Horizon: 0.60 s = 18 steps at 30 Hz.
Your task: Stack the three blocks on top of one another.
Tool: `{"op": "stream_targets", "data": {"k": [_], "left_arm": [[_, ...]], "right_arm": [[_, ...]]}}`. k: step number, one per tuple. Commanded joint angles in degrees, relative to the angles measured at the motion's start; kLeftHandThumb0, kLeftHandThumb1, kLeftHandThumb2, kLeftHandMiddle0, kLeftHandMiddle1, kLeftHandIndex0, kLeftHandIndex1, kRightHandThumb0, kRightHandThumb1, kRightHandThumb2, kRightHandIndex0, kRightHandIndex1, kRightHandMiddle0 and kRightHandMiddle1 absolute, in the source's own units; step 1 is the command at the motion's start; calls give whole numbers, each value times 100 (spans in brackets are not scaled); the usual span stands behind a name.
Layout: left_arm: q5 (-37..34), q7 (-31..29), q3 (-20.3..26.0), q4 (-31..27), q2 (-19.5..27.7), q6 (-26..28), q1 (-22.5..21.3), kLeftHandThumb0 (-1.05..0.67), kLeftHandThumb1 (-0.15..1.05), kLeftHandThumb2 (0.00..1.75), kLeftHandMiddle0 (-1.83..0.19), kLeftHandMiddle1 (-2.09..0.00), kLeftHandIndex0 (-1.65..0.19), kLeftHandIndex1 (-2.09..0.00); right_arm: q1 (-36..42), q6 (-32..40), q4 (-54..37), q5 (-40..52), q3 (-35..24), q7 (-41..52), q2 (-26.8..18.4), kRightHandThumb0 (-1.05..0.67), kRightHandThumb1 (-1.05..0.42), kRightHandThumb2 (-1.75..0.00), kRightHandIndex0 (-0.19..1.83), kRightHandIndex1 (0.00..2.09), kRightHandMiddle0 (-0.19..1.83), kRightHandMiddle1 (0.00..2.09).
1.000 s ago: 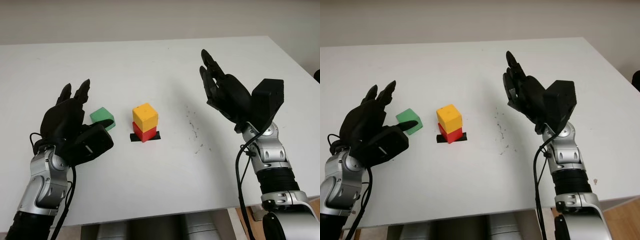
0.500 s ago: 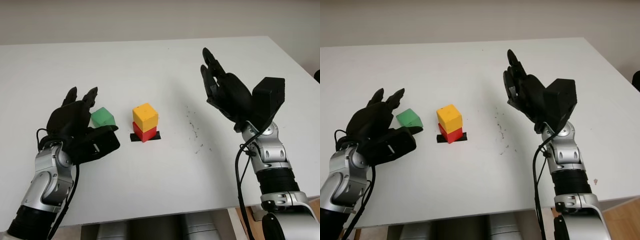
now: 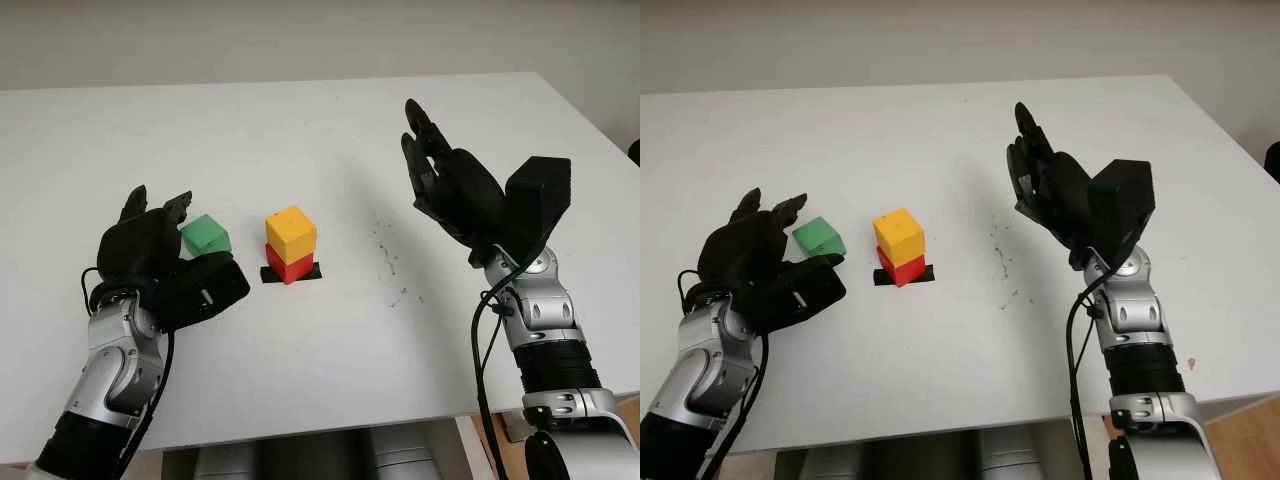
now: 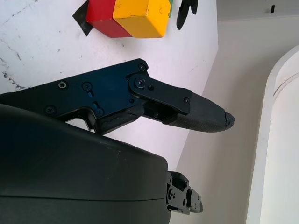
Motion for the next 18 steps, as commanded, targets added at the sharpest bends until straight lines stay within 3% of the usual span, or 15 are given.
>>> {"op": "stream_targets", "data": {"k": [1, 4, 12, 18], "left_arm": [[95, 86, -46, 41, 13, 19, -111, -74, 105, 17, -7, -7, -31, -30], [129, 152, -53, 86, -21, 35, -118, -71, 105, 18, -12, -6, -15, -76], [90, 288, -35, 150, -50, -51, -109, -62, 105, 20, -23, -8, -20, -96], [-85, 434, 45, 137, -64, -222, -70, -51, 105, 23, -27, -6, -16, -132]], "right_arm": [[-16, 22, -117, 68, -54, -16, 38, -69, -105, -74, -19, 0, -19, 0], [-21, -7, -107, 70, -49, -27, 31, -67, -105, -75, -19, 0, -19, 0], [-18, -13, -104, 73, -58, -94, 36, -67, -105, -74, -19, 0, -19, 0], [-17, 3, -102, 107, -71, -96, 40, -67, -105, -73, -19, 0, -19, 0]]}}
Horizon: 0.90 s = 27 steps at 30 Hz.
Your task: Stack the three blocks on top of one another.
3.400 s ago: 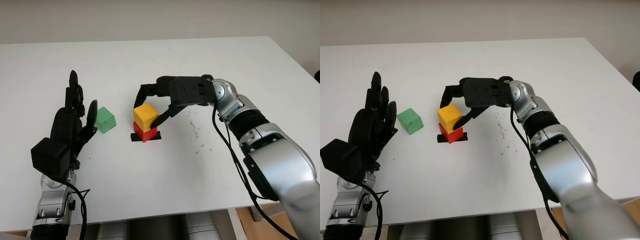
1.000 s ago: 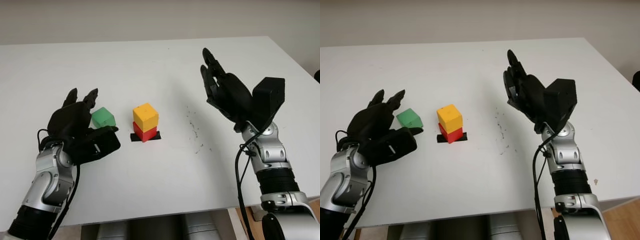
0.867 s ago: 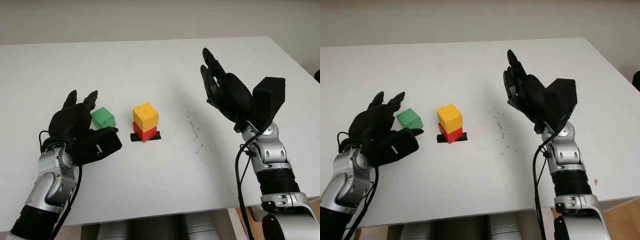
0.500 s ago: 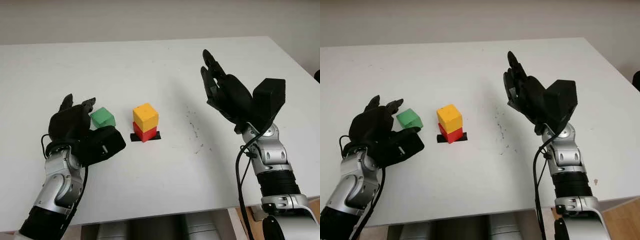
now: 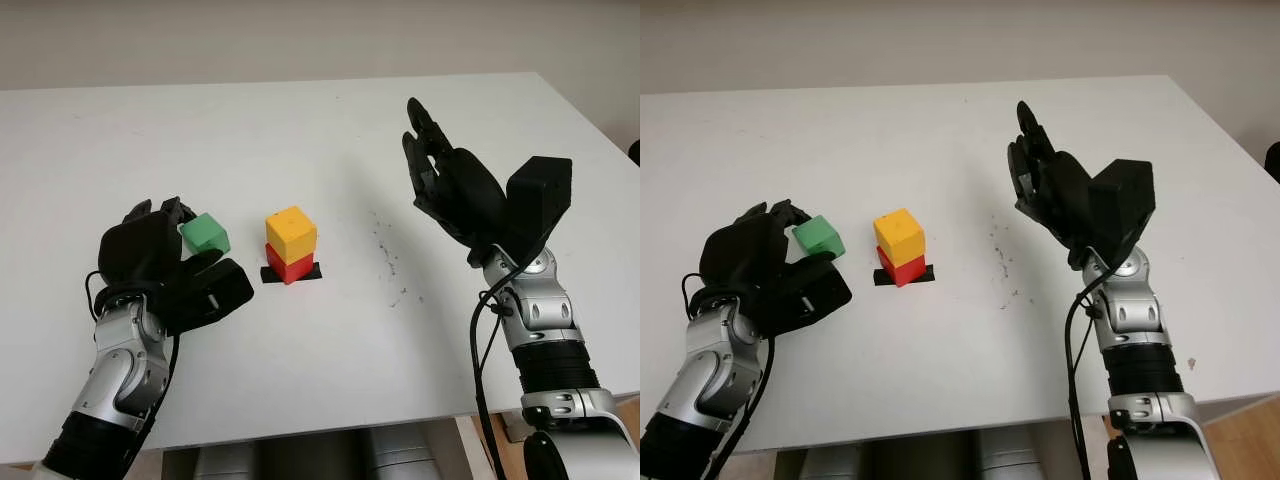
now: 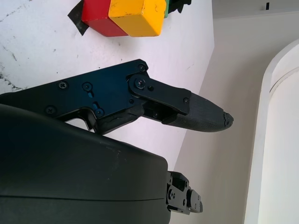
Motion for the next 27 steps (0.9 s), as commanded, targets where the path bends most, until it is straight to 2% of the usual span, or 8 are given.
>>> {"op": "stream_targets", "data": {"k": [1, 8, 10, 13, 16, 19, 23, 27], "left_arm": [[-67, 123, 73, -8, -9, -93, -64, -48, 105, 24, -28, -6, -15, -134], [-1182, 569, 595, -52, -220, -913, 54, -35, 105, 22, -31, -6, -7, -152], [-1706, 552, 835, -96, -292, -1238, 78, -33, 105, 19, -33, -7, -8, -156], [-2356, 313, 1116, -243, -327, -1420, 72, -33, 105, 14, -36, -8, -11, -161], [-2725, 19, 1286, -449, -209, -1453, 38, -35, 105, 10, -37, -8, -17, -157], [-3000, -349, 1420, -630, -31, -1366, -87, -36, 104, 6, -38, -8, -21, -173], [-3447, -1117, 1596, -801, 320, -913, -448, -34, 102, 5, -40, -8, -23, -178], [-3667, -1873, 1562, -801, 862, -626, -874, -33, 100, 5, -41, -8, -22, -177]], "right_arm": [[-20, 13, -102, 30, -50, -16, 12, -66, -105, -72, -19, 0, -19, 0], [4, 151, -184, 1, -16, -71, -11, -66, -105, -70, -19, 0, -19, 0], [24, 166, -213, -26, 17, -46, -31, -65, -105, -71, -19, 0, -19, 0], [47, 199, -244, 11, 4, -43, 10, -63, -105, -73, -19, 0, -19, 0], [78, 231, -267, 7, 17, -59, 30, -63, -105, -74, -19, 0, -19, 0], [101, 120, -179, 10, 38, 40, 22, -63, -105, -74, -19, 0, -19, 0], [108, -25, -44, -29, 58, 61, 70, -64, -105, -75, -19, 0, -19, 0], [114, 76, -59, -101, 89, -68, 118, -67, -105, -71, -19, 0, -19, 0]]}}
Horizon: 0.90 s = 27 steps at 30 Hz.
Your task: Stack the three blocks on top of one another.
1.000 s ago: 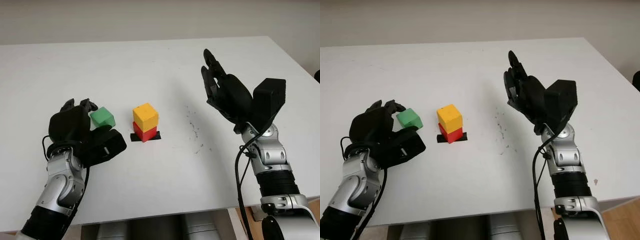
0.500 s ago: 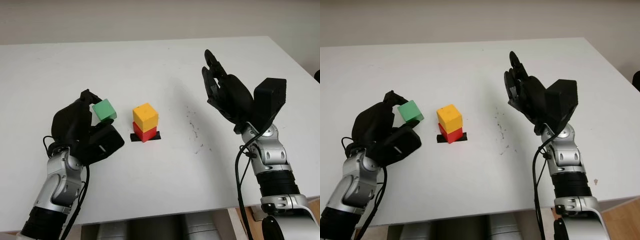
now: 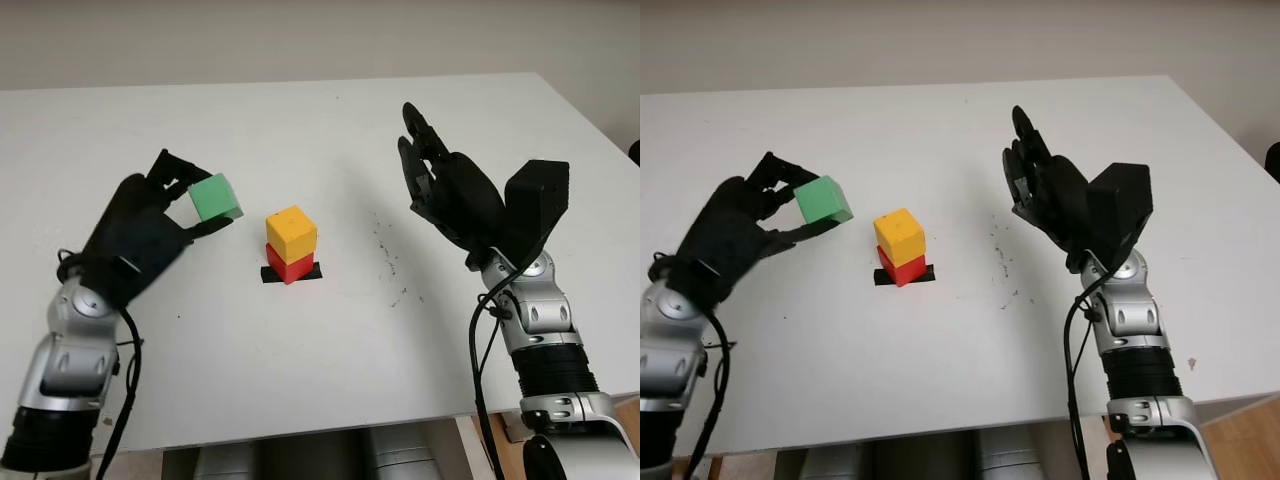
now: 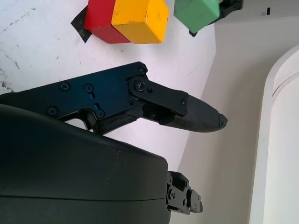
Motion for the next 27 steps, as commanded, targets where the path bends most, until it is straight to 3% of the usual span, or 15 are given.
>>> {"op": "stream_targets", "data": {"k": [1, 7, 14, 20, 24, 27], "left_arm": [[-96, -373, -12, -74, 361, 100, -437, -32, 100, 5, -42, -8, -22, -177], [-264, -1690, -434, 273, 1146, 283, -1464, -28, 97, 5, -47, -10, -29, -161], [-442, -2428, -825, 666, 1250, 424, -2337, -31, 96, 6, -47, -8, -37, -151], [-872, -2635, -856, 980, 1044, 405, -2566, -38, 98, 6, -42, -5, -40, -151], [-1202, -2532, -767, 1060, 774, 614, -2554, -38, 97, 5, -40, -4, -43, -154], [-1309, -2402, -777, 1099, 648, 436, -2480, -40, 97, 5, -38, -3, -43, -157]], "right_arm": [[30, -20, 16, -42, 13, -33, 28, -68, -105, -70, -19, 0, -19, 0], [16, 142, -10, 16, -36, -98, 118, -68, -105, -65, -19, 0, -19, 0], [-51, 204, 30, 1, -17, -118, 178, -65, -105, -64, -19, 0, -19, 0], [-65, 92, 95, -52, 17, -121, 230, -69, -105, -61, -19, 0, -19, 0], [-40, -19, 152, 35, -30, -26, 262, -69, -105, -61, -19, 0, -19, 0], [-31, -22, 167, 70, -58, -32, 278, -67, -105, -61, -19, 0, -19, 0]]}}
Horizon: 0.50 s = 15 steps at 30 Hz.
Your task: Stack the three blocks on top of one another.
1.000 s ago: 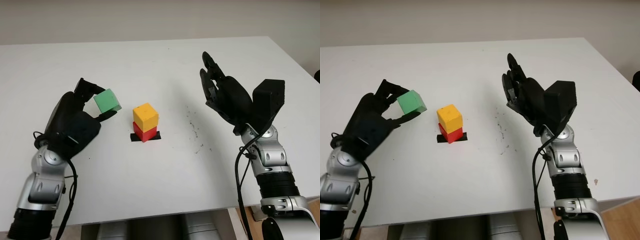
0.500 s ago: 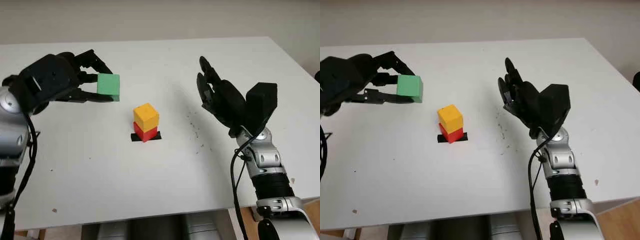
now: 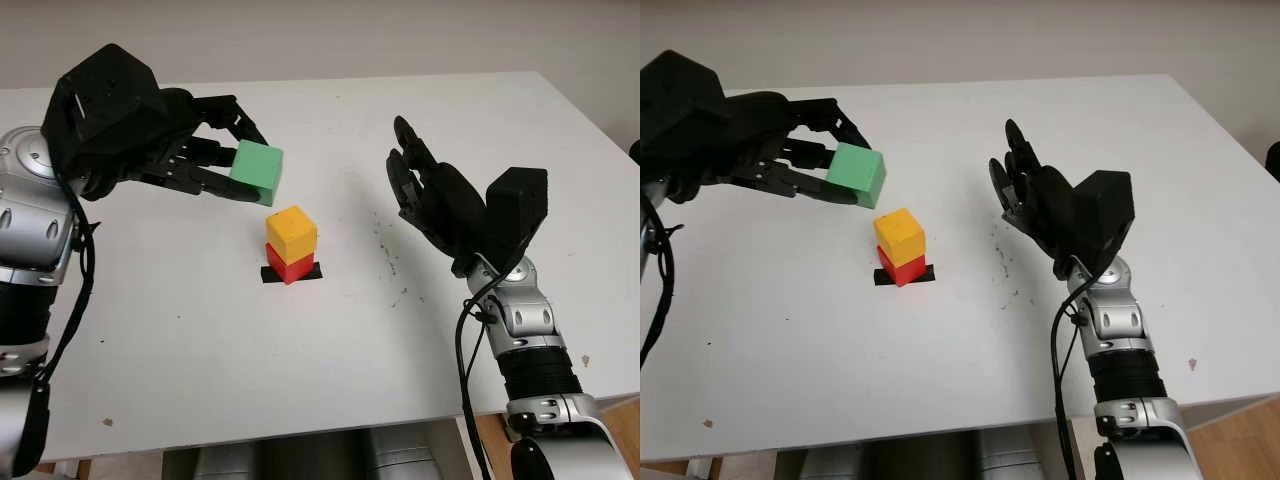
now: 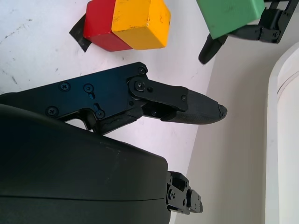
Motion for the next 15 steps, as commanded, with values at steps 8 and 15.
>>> {"op": "stream_targets", "data": {"k": [8, 15], "left_arm": [[-224, 379, 51, 256, -376, -936, 205, -43, 98, 5, -33, -3, -43, -161], [-173, 518, -41, 217, -529, -913, 408, -42, 99, 6, -29, -2, -44, -163]], "right_arm": [[-36, -40, -22, -6, -22, -20, -19, -72, -105, -59, -19, 0, -19, 0], [-9, 26, -82, 29, -34, -22, -10, -69, -105, -60, -19, 0, -19, 0]]}}
